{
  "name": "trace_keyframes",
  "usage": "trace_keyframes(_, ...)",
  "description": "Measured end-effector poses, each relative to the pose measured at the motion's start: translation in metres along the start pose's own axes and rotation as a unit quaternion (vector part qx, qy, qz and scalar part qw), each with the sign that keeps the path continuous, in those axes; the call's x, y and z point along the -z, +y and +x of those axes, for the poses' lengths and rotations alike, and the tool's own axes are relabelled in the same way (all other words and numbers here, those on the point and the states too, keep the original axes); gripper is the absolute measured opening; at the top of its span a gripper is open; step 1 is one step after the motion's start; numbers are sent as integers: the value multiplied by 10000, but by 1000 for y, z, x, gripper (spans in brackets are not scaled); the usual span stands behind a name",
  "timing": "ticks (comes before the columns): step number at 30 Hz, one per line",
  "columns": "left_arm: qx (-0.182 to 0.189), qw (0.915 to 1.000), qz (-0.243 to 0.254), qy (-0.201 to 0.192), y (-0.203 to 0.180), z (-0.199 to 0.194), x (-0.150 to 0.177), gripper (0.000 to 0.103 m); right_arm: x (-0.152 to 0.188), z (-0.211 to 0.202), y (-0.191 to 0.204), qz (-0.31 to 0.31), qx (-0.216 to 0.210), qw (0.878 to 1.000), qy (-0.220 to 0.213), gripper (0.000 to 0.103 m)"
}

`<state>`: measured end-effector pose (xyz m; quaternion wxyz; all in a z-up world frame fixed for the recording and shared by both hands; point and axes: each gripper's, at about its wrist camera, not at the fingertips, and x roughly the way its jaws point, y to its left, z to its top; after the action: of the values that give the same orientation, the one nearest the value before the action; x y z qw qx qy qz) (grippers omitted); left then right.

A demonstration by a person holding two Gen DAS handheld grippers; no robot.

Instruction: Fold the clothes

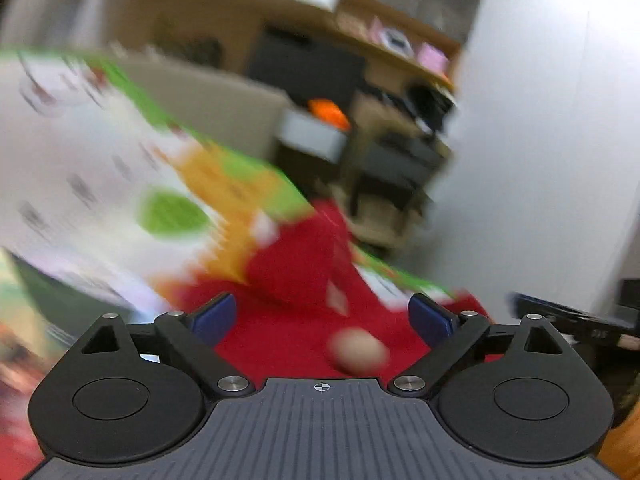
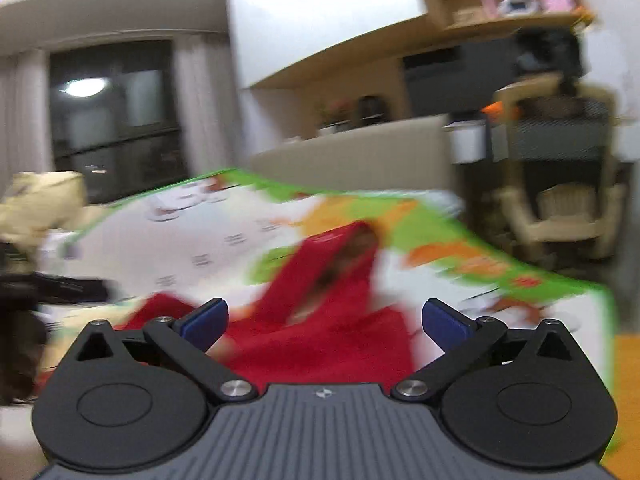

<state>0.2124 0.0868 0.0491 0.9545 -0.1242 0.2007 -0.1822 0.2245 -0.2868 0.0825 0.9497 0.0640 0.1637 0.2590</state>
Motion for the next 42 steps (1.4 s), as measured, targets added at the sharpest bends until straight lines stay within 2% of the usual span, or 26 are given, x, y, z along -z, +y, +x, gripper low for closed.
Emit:
trace_keyframes(1, -63, 9999, 137, 59, -5, 8, 8, 97, 8, 7, 7, 42, -178, 9998, 121, 103)
trace_keyframes(4, -252, 9979, 546, 234, -18, 31, 32, 98, 44, 45, 14, 198, 55, 9961, 863, 103)
trace_keyframes(8, -491, 9920, 1068, 459, -36, 61, 64, 99, 60, 54, 24, -105, 372, 9959, 818, 103)
trace_keyframes(15, -322, 9947, 893, 401, -30, 60, 64, 100, 60, 47, 38, -200, 599, 9951, 761, 103)
trace_keyframes(18, -302, 9950, 869, 380, -27, 58, 65, 100, 53, 44, 38, -394, 525, 9949, 771, 103)
trace_keyframes(19, -289, 9952, 858, 371, -25, 58, 65, 100, 47, 39, 36, -364, 524, 9960, 623, 103)
trace_keyframes(20, -275, 9953, 849, 365, -24, 57, 66, 100, 40, 32, 32, -264, 668, 9967, 374, 103)
trace_keyframes(21, -262, 9955, 840, 359, -24, 56, 66, 101, 37, 35, 26, -176, 924, 9946, 428, 103)
trace_keyframes(24, -239, 9957, 822, 345, -23, 54, 65, 101, 31, 49, 7, 76, 1734, 9818, 775, 103)
trace_keyframes(25, -234, 9957, 825, 338, -23, 54, 65, 101, 37, 59, -2, 215, 1812, 9780, 1010, 103)
trace_keyframes(26, -229, 9958, 828, 330, -23, 54, 65, 101, 46, 69, -11, 364, 1851, 9738, 1267, 103)
trace_keyframes(29, -219, 9958, 825, 319, -23, 54, 66, 101, 46, 68, -20, 671, 1701, 9753, 1241, 103)
trace_keyframes(36, -235, 9957, 838, 312, -24, 55, 66, 101, 50, 64, -9, 315, 1821, 9773, 1035, 103)
trace_keyframes(42, -280, 9954, 860, 310, -25, 54, 66, 101, 51, 60, -8, 272, 1850, 9782, 900, 103)
